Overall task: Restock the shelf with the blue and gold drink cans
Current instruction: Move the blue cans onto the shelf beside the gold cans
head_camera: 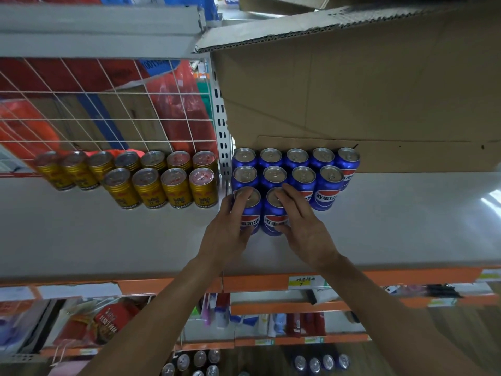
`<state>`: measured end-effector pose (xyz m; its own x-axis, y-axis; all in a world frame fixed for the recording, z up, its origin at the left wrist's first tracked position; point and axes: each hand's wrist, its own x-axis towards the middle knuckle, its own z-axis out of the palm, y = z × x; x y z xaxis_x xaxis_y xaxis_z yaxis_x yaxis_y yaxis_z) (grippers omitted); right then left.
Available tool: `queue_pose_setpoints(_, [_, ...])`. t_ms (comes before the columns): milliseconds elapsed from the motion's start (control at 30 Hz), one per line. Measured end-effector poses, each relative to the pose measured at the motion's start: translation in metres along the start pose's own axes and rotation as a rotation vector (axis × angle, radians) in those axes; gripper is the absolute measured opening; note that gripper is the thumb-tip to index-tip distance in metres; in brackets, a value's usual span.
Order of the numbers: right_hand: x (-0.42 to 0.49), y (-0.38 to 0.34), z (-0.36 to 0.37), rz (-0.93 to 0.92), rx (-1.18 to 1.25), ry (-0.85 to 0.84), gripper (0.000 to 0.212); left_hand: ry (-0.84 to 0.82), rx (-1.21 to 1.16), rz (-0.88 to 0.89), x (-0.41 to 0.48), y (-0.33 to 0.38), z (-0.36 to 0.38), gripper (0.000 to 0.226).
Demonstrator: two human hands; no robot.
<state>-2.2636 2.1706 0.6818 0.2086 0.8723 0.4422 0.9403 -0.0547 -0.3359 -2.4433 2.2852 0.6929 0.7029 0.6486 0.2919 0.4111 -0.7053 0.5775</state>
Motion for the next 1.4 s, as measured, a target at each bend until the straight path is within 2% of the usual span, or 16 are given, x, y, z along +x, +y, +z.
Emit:
queue_pose_setpoints(200, [0.000,-0.003,-0.002,0.024,-0.032,-0.015,0.081,-0.004,-0.018,-0.017,-0.001,0.002,0.000,0.084])
queue_pose_setpoints(367, [0.002,-0.008,-0.009,0.033,-0.159,-0.030,0.085,-0.013,0.007,-0.038,-0.002,0.003,-0.003,0.088])
queue_pose_setpoints(667, [0.005,-0.017,-0.015,0.033,-0.247,-0.070,0.093,-0.063,0.063,-0.067,0.002,0.005,-0.015,0.081])
queue_pose_setpoints(833, [0.002,-0.021,-0.021,0.012,-0.241,-0.095,0.094,0.004,0.120,-0.031,-0.007,0.008,-0.014,0.084])
queue_pose_setpoints(967, [-0.013,-0.024,-0.030,0.005,-0.234,-0.083,0.094,0.071,0.213,0.099,-0.028,0.021,-0.014,0.087])
queue_pose_setpoints(1133, [-0.046,-0.017,-0.053,0.016,-0.224,-0.066,0.092,0.003,0.290,0.084,-0.060,0.049,-0.005,0.082])
queue_pose_setpoints(1400, [-0.137,0.006,-0.084,0.109,-0.194,-0.160,0.079,-0.146,0.185,0.100,-0.117,0.102,0.055,0.067])
